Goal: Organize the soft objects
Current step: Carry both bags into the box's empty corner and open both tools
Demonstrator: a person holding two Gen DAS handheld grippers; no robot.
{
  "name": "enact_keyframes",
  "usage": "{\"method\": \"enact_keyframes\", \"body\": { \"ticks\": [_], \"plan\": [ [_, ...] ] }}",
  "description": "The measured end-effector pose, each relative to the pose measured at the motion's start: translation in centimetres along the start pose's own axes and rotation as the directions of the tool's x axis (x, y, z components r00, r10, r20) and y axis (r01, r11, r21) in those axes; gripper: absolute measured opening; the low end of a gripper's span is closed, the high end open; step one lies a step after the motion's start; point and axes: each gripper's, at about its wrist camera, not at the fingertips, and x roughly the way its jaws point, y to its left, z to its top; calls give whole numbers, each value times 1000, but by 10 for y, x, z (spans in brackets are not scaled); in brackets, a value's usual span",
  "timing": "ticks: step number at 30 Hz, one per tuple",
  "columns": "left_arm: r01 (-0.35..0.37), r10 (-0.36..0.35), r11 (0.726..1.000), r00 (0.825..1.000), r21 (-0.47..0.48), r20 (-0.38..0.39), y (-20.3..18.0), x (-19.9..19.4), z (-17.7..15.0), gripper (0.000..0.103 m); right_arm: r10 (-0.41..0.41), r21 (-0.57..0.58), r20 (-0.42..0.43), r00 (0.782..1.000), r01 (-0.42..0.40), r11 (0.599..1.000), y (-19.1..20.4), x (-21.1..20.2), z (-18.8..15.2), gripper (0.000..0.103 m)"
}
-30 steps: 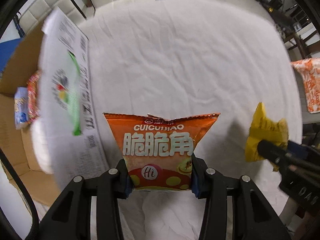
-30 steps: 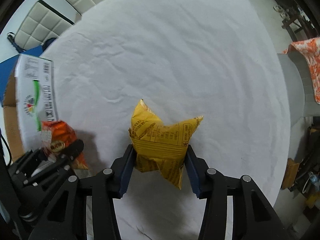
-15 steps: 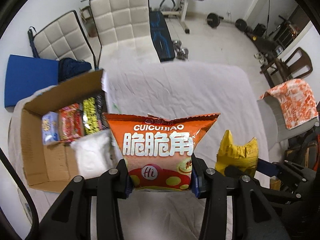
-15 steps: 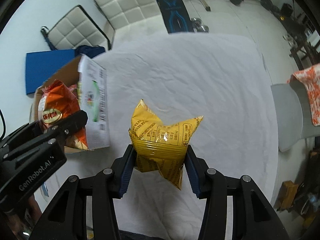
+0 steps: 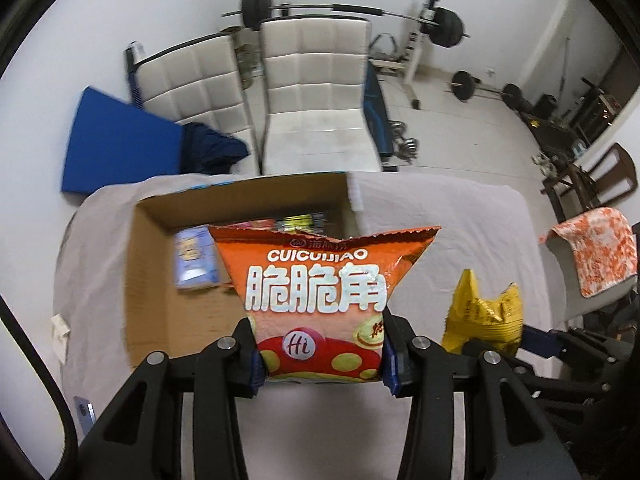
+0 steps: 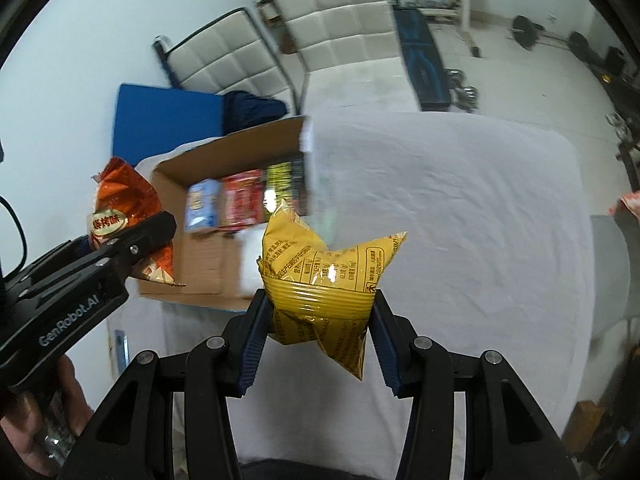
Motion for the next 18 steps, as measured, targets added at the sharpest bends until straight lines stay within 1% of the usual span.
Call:
{"method": "enact_keyframes", "body": {
  "ticks": [1,3,7,8,10,11,16,18],
  "plan": [
    [-9,9,1000,1000,-6,-1,9,0,-1,41,9,-9,-5,1000,-9,1000,10,4,1,51],
    [-55,55,998,998,-18,-11,38,4,-7,41,26,-34,-18,999,-27,999,33,16,4,51],
    [-102,99,993,994,-53,-51,84,19,-16,41,49,-77,-42,998,-52,996,78,47,9,51],
    [-104,99,992,993,-65,-69,96,24,-19,41,54,-83,-48,997,-58,995,87,56,10,51],
    [-78,67,992,992,-103,-105,120,36,-23,41,55,-92,-55,997,-60,994,102,71,13,51],
    [-79,66,991,991,-111,-119,130,41,-25,41,52,-99,-62,997,-58,993,112,82,14,51],
    [-71,46,989,981,-128,-188,153,79,-30,41,38,-105,-101,994,-49,993,136,130,16,51],
    [-53,21,990,972,-133,-236,163,102,-32,41,31,-99,-119,992,-43,994,142,150,17,51]
  ]
}}
